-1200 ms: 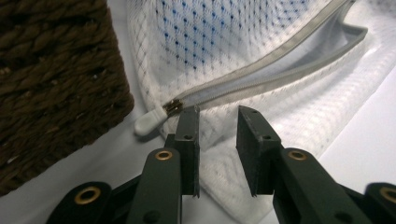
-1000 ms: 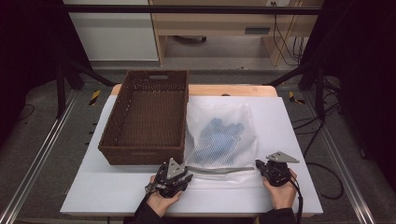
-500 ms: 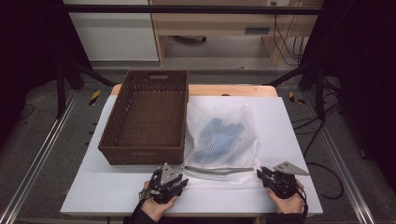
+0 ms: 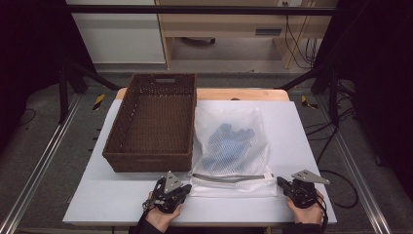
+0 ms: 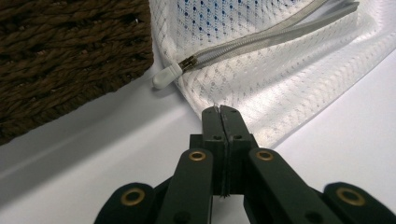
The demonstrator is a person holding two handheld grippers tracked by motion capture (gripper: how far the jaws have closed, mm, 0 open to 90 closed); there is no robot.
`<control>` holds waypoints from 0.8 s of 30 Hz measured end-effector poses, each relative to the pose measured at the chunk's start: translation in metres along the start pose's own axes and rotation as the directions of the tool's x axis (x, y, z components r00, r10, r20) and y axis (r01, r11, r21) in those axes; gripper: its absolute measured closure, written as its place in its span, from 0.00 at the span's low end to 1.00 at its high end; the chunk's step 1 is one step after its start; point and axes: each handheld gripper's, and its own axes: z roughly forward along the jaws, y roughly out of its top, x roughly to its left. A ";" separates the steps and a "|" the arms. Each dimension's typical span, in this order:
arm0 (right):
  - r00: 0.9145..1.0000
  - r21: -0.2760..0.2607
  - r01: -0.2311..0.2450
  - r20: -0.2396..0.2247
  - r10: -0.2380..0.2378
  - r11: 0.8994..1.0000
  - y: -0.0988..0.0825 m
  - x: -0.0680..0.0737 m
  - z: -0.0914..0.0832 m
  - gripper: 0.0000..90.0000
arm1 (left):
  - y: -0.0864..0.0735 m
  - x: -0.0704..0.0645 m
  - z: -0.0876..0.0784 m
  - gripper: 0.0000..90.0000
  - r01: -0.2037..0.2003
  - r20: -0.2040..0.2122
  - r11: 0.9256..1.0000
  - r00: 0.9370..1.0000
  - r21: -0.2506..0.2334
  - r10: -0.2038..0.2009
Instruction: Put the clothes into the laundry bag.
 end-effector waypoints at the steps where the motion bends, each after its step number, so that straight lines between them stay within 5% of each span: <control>1: 1.000 -0.004 0.009 0.008 -0.009 1.000 0.001 0.001 0.002 0.79 | 0.000 0.000 0.000 0.99 0.004 0.004 1.000 1.000 0.000 -0.004; 7: 0.999 0.030 0.008 -0.037 -0.007 1.000 0.001 0.007 0.006 0.77 | 0.001 -0.001 0.004 0.91 0.008 0.007 1.000 1.000 -0.011 -0.008; 13: 1.000 0.050 0.011 -0.023 -0.010 0.999 0.002 0.009 0.004 1.00 | 0.003 -0.004 0.005 0.93 0.020 -0.015 1.000 1.000 -0.004 -0.021; 20: 1.000 0.039 -0.022 -0.015 0.022 0.999 0.001 0.000 -0.002 1.00 | 0.001 -0.004 0.002 1.00 0.017 0.000 1.000 1.000 -0.001 -0.017; 24: 1.000 0.044 0.009 0.004 -0.010 0.999 0.001 0.001 0.001 0.99 | 0.001 -0.005 0.001 1.00 0.006 -0.005 1.000 1.000 -0.001 -0.006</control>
